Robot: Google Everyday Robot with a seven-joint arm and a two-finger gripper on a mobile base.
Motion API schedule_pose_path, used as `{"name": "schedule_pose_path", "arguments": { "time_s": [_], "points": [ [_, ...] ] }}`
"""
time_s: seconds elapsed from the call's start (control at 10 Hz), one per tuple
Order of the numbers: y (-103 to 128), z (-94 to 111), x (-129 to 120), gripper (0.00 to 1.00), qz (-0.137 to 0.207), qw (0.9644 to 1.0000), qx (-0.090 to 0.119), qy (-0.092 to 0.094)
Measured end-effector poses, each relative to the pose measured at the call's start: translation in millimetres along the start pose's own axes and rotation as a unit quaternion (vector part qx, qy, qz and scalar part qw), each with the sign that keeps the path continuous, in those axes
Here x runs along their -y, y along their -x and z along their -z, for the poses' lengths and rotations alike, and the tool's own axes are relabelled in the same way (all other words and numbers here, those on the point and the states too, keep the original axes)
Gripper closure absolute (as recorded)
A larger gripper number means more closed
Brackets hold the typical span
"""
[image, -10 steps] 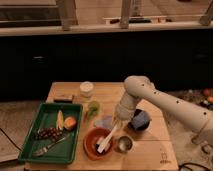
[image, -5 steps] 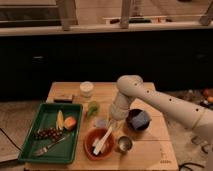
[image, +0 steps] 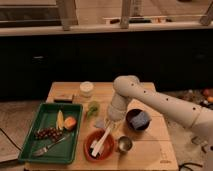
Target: Place brush in red bowl
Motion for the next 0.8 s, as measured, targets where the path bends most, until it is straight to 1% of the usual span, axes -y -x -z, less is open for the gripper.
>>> {"name": "schedule_pose_path", "arguments": {
  "time_s": [0.1,0.2,0.4,0.5,0.6,0.7,0.8],
  "points": [
    [1.5,0.1,0.5,0.76,0.001,1.0,0.0,0.003],
    [2.0,0.2,0.8,0.68,0.001,1.0,0.0,0.004],
    [3.4,0.2,3.0,0.45,0.002,1.0,0.001,0.007],
    [3.1,0.5,3.2,0.37,0.001,1.0,0.001,0.008],
    [2.6,1.2,3.2,0.27,-0.001,1.0,0.001,0.009],
    [2.5,1.5,3.5,0.22,-0.002,1.0,0.001,0.009],
    [2.5,2.8,5.2,0.2,-0.002,1.0,0.001,0.01]
  ]
}}
